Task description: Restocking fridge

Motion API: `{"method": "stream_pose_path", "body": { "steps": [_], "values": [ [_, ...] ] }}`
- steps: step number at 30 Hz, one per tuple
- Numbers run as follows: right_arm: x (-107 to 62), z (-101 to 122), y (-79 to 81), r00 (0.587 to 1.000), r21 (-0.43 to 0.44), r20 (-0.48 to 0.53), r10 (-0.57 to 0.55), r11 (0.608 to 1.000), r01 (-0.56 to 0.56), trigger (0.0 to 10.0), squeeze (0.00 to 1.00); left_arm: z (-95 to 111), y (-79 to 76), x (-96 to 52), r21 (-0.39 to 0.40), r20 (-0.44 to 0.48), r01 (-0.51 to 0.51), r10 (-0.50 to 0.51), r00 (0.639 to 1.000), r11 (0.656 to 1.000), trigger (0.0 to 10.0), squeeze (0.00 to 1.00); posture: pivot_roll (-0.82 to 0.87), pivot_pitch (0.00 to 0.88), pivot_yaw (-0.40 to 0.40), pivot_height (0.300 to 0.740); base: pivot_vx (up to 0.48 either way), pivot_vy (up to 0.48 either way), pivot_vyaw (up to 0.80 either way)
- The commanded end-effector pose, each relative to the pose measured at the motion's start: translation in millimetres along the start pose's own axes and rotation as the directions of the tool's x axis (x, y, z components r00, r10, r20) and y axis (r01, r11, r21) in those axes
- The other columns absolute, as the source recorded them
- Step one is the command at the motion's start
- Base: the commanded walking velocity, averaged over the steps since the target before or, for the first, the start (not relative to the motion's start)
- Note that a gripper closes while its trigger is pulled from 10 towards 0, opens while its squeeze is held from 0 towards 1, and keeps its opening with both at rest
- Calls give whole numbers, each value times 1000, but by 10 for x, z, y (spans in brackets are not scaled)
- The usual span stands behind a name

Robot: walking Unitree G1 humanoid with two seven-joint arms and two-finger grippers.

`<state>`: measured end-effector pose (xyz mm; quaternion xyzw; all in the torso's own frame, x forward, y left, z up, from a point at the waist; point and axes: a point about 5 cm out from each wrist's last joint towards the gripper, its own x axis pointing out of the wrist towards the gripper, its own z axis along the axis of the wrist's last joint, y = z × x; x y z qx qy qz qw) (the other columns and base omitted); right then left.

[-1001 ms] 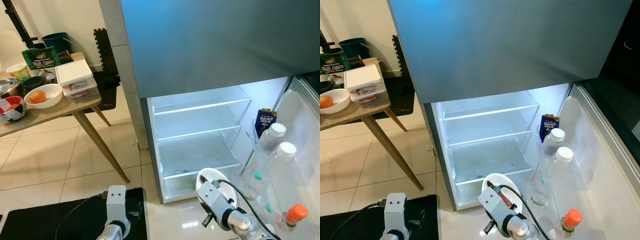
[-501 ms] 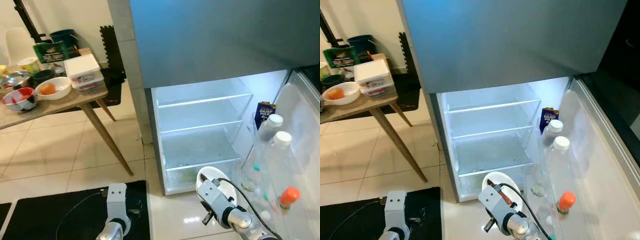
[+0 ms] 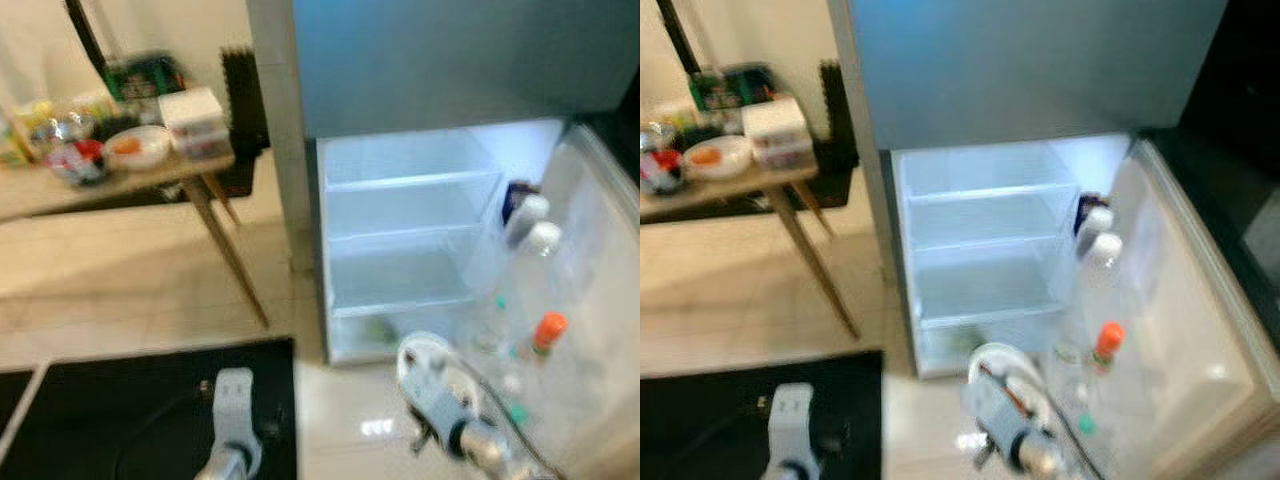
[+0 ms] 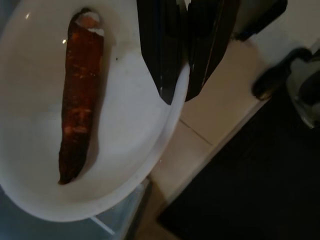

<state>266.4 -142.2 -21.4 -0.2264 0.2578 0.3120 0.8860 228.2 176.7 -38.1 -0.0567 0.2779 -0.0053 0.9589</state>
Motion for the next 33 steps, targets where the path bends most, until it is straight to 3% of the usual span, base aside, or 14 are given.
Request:
{"method": "stream_pose_path", "body": {
  "steps": [1,14,33],
  "values": [
    [18,40,16,1000,-4,16,4,1000,-4,10000,0,-18,21,-11,-4,-6,-9,8,1000,1000,10000,0,58,93,26,740,0,0,0],
    [26,54,34,1000,-13,21,14,1000,-14,10000,0,-7,71,-19,11,8,-49,49,999,999,10000,0,63,91,25,740,0,0,0],
    [35,69,45,999,-11,26,20,1000,-20,10000,0,12,51,-13,1,15,-32,32,999,999,10000,0,66,93,24,740,0,0,0]
  ]
}}
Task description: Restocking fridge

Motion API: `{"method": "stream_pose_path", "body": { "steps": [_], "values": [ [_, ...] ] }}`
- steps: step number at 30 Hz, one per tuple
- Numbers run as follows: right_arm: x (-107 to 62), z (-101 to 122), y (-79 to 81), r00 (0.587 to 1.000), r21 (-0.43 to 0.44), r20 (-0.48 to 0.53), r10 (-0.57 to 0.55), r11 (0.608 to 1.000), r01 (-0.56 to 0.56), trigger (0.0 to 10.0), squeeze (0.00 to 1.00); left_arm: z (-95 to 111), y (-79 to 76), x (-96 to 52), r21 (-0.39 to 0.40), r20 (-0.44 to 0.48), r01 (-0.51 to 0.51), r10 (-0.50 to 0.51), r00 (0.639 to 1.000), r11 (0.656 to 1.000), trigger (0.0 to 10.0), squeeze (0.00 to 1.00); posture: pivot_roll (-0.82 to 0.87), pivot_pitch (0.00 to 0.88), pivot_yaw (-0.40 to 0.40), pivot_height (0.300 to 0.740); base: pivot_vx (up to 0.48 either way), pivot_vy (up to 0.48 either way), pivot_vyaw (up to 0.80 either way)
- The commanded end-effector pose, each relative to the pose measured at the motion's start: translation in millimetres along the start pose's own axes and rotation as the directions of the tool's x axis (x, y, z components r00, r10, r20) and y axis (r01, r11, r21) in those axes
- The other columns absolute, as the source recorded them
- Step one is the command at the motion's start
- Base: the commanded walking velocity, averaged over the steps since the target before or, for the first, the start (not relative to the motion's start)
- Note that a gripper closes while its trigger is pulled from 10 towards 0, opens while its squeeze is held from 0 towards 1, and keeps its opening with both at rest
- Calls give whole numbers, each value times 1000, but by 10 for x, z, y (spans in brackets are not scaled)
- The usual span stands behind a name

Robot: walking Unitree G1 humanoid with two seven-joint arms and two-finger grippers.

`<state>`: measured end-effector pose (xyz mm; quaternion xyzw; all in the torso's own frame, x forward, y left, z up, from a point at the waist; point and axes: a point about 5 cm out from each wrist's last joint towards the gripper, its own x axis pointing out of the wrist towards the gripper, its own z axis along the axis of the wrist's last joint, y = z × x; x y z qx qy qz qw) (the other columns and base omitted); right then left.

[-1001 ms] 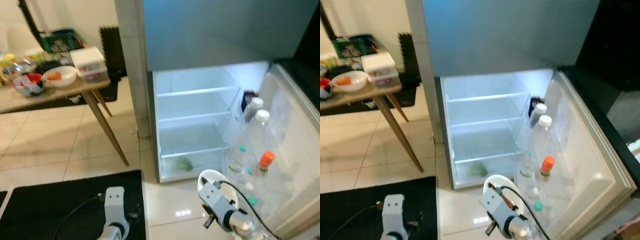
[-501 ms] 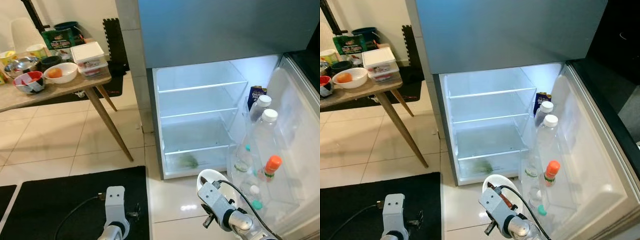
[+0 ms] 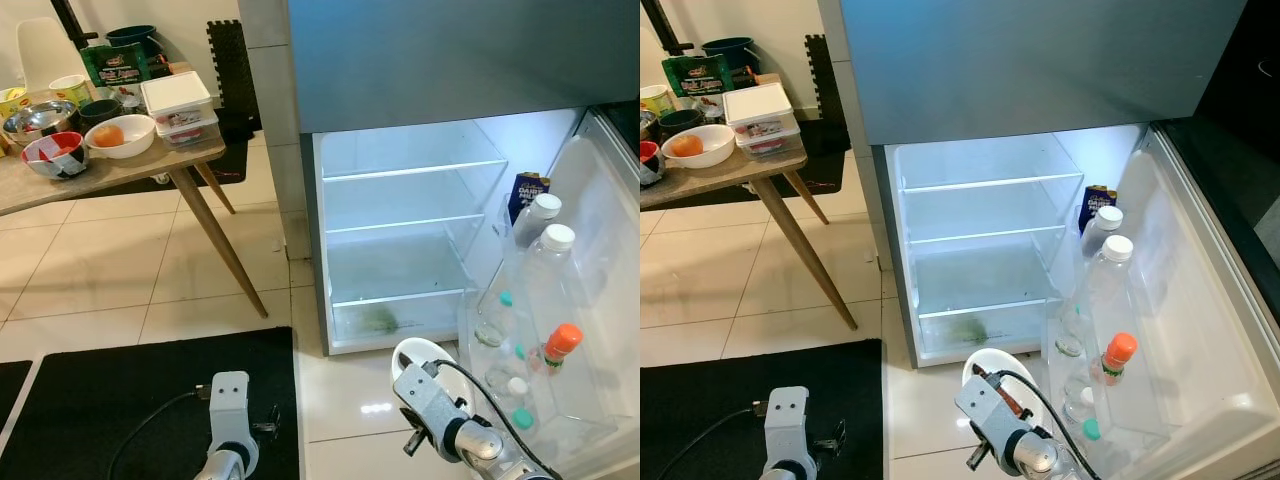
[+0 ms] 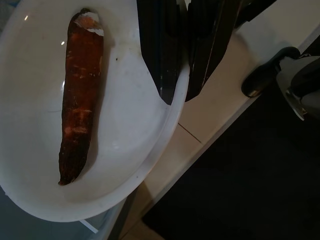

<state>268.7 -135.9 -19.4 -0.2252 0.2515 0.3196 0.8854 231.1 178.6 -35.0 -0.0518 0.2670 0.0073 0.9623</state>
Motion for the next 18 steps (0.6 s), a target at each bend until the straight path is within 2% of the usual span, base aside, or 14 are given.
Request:
{"method": "stream_pose_path", "body": {
  "steps": [1,6,18],
  "values": [
    [6,13,18,1000,-5,10,8,1000,-8,10000,0,-30,33,-19,-5,-9,-3,3,1000,1000,10000,0,65,94,24,740,0,0,0],
    [1,8,8,1000,-4,9,6,1000,-6,10000,0,-27,19,-15,-13,-9,4,-4,1000,1000,10000,0,63,95,24,740,0,0,0],
    [2,18,-1,1000,-4,12,3,1000,-3,10000,0,-19,21,-16,-14,-2,9,-9,1000,1000,10000,0,60,96,25,740,302,0,0]
  ]
}}
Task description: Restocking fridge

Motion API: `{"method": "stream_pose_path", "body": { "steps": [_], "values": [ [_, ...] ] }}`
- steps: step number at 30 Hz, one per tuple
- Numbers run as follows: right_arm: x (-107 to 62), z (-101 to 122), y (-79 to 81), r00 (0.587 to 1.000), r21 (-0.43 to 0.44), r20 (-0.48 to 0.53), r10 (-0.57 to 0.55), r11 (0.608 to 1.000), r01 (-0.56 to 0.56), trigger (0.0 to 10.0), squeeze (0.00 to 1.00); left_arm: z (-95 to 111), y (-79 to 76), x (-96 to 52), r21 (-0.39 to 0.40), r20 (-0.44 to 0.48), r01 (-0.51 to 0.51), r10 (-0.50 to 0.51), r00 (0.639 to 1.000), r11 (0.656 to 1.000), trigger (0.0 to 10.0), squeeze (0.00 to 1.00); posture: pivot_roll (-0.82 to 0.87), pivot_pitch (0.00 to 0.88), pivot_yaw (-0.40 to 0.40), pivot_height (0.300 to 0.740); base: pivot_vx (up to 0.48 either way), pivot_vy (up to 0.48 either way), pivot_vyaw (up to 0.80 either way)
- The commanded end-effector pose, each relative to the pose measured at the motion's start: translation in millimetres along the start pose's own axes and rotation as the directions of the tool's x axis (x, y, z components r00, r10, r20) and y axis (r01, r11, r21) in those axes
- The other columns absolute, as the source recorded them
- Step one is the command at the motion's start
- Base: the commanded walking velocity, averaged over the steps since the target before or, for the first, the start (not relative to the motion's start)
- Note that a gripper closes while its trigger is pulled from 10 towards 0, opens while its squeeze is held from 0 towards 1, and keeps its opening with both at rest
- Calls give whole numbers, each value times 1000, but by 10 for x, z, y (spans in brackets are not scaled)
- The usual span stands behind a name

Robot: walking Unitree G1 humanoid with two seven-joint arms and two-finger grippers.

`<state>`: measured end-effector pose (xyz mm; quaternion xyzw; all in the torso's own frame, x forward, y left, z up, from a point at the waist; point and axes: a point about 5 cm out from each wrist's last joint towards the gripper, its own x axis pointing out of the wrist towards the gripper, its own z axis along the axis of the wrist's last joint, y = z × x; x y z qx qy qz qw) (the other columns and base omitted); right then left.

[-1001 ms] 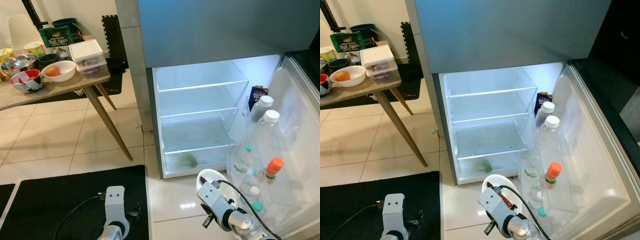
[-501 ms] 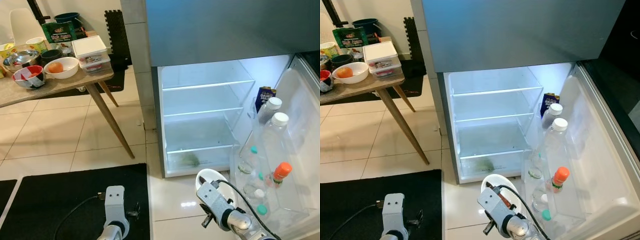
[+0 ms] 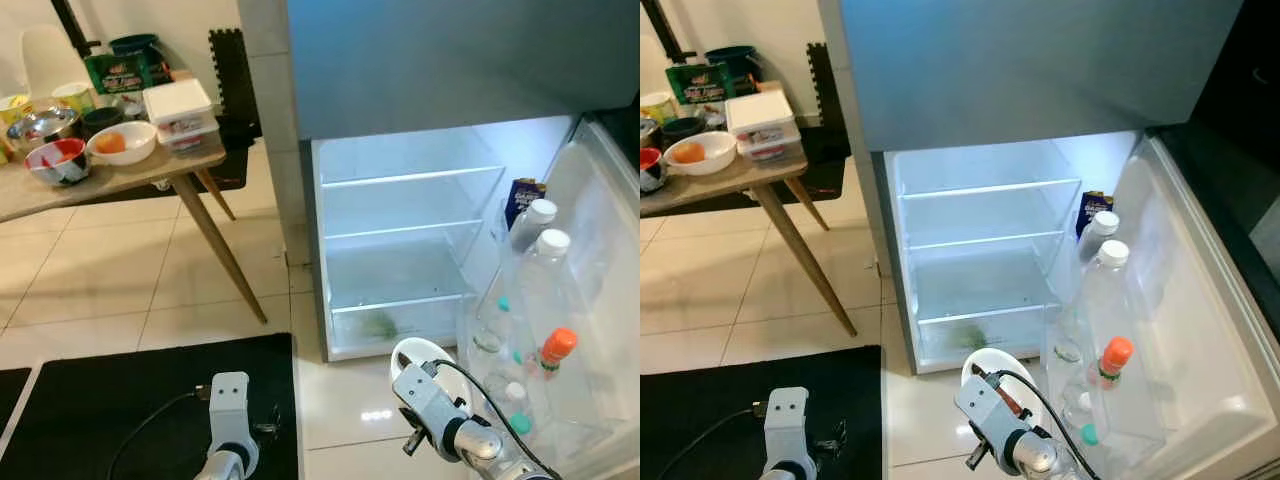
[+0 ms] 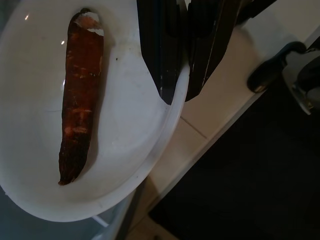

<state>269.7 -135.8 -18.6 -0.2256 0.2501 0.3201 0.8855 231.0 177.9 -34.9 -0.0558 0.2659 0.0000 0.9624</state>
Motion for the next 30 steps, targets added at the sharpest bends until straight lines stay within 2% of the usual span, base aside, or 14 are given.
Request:
{"method": "stream_pose_path", "body": {
  "steps": [1,30],
  "values": [
    [0,7,7,1000,-2,9,3,1000,-3,10000,0,-19,28,-15,-10,-3,-7,7,1000,1000,10000,0,60,96,25,740,334,0,0],
    [-6,-3,0,1000,16,13,-19,1000,19,10000,0,-3,-7,5,12,-10,29,-29,1000,1000,10000,0,55,97,34,740,333,0,0]
  ]
}}
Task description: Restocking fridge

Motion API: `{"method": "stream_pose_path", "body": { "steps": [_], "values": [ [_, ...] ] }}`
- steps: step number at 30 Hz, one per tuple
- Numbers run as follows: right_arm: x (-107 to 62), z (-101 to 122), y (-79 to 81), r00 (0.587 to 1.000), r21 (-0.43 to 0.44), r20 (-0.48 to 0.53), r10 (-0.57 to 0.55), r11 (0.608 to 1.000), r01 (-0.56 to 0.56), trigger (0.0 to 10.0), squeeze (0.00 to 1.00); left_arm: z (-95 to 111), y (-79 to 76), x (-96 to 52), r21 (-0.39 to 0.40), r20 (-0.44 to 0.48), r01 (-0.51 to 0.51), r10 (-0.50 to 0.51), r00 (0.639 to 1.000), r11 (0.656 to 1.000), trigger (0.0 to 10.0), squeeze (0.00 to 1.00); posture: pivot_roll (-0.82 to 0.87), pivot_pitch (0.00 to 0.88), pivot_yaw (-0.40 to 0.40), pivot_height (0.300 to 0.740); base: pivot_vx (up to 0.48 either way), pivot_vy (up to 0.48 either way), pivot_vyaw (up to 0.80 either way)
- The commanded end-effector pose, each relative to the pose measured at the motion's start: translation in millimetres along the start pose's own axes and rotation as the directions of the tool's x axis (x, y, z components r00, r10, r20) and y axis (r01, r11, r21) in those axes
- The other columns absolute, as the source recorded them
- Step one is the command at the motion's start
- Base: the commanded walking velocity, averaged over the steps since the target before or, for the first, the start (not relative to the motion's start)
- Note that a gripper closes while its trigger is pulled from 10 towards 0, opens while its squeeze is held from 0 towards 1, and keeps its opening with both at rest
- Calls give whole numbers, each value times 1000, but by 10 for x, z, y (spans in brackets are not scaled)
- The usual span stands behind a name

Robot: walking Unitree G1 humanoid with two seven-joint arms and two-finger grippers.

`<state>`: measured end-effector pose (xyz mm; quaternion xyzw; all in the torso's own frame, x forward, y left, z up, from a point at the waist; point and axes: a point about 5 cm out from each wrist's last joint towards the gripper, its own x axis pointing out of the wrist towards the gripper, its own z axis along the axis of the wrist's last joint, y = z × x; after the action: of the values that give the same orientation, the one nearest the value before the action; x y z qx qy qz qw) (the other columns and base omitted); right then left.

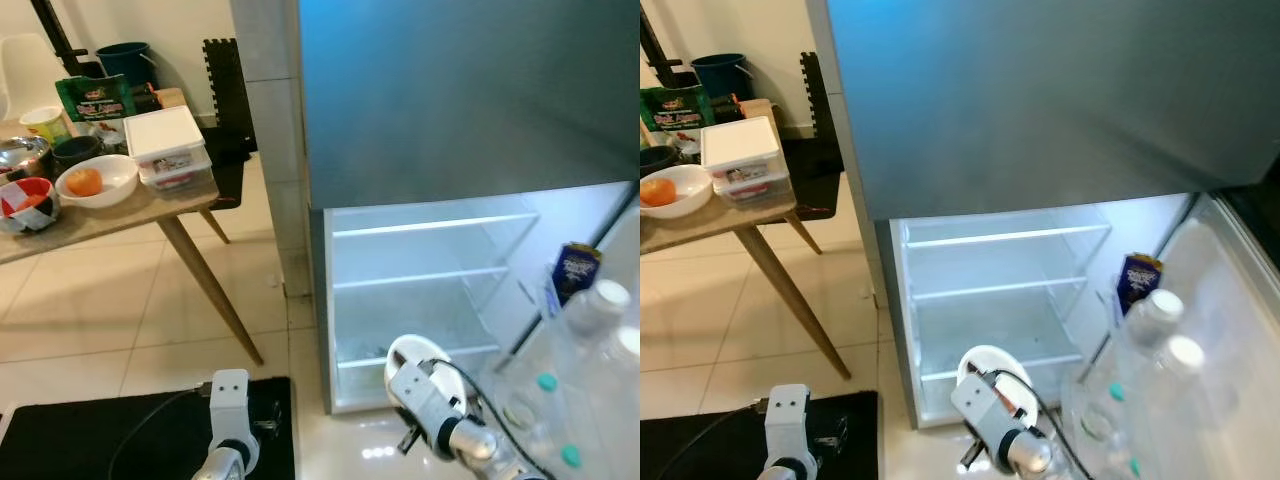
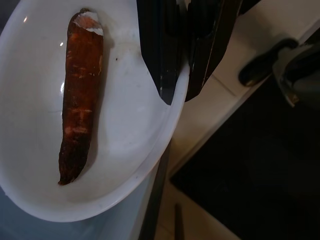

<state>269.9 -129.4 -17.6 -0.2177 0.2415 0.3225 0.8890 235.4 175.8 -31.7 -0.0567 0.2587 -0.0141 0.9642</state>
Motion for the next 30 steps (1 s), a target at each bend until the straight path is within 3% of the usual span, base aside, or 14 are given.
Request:
{"method": "stream_pose_path", "body": {
  "steps": [1,14,30],
  "values": [
    [-32,-46,-40,1000,7,-10,-21,1000,21,10000,0,-51,18,-19,5,-23,1,0,1000,1000,10000,0,55,97,34,740,330,0,0],
    [-49,-91,-68,998,-1,-41,-43,999,43,10000,0,-67,-14,-14,18,-38,21,-21,999,1000,10000,0,54,98,31,740,299,0,0],
    [-63,-132,-50,998,-10,-53,-45,999,44,10000,0,-85,-60,-26,49,-32,48,-46,998,998,10000,0,49,90,38,740,0,0,0]
  ]
}}
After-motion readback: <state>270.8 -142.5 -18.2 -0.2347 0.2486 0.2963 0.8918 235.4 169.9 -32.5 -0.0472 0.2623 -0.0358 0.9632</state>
